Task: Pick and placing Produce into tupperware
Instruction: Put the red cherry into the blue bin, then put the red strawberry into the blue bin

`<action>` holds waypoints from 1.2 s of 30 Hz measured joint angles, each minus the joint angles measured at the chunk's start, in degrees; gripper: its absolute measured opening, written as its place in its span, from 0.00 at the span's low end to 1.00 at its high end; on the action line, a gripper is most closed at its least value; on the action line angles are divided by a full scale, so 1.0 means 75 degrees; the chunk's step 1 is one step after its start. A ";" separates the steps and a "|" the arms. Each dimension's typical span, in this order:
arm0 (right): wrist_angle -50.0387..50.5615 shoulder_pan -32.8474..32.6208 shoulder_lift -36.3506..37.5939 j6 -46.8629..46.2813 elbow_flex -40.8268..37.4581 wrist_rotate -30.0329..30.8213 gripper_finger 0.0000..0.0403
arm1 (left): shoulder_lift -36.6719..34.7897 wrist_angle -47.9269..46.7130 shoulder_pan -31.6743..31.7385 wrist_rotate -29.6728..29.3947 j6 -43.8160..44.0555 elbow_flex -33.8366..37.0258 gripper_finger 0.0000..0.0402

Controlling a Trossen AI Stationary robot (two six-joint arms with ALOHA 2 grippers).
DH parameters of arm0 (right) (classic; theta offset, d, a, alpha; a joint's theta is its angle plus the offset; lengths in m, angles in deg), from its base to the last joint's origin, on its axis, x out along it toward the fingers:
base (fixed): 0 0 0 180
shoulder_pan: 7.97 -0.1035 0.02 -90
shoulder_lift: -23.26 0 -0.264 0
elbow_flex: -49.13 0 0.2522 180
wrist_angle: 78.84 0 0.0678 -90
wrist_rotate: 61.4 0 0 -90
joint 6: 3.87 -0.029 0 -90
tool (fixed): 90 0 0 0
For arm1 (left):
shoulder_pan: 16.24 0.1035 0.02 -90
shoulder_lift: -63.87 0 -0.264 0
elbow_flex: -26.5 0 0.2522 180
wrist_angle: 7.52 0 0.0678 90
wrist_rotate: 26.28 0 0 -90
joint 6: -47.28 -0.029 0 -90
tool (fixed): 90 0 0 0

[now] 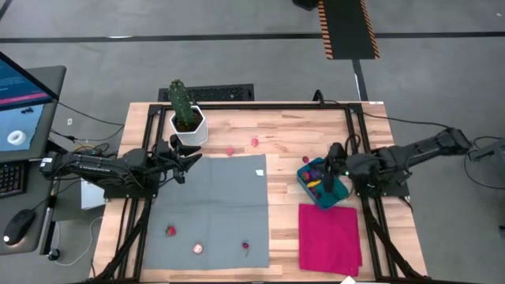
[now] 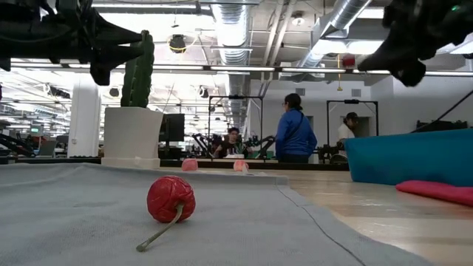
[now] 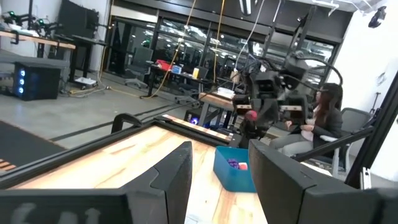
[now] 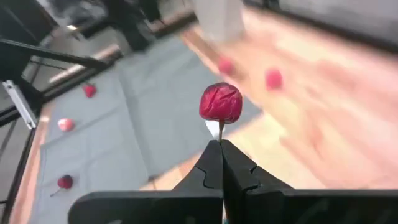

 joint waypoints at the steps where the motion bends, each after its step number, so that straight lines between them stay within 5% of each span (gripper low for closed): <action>1: 0.0341 0.0228 -0.0005 -0.0210 0.0126 -0.0248 0.02 | 0.0000 -0.0023 0.0000 0.0002 0.0009 0.0000 0.37; 10: 0.4289 0.1473 -0.0852 -0.2972 0.0997 -0.2250 0.05 | 0.0000 -0.0090 0.0000 0.0005 0.0017 0.0000 0.37; 19: 0.4597 0.1320 -0.2145 -0.3685 0.1000 -0.3633 0.08 | -0.0002 -0.0090 -0.0003 0.0008 0.0026 0.0000 0.37; 28: 0.4687 0.1323 -0.2995 -0.3423 0.1000 -0.3428 0.11 | 0.0000 -0.0098 0.0000 0.0017 0.0029 0.0000 0.37; 36: 0.4360 0.1323 -0.2961 -0.2983 0.1033 -0.3110 0.27 | -0.0003 -0.0101 0.0000 0.0014 0.0026 0.0000 0.37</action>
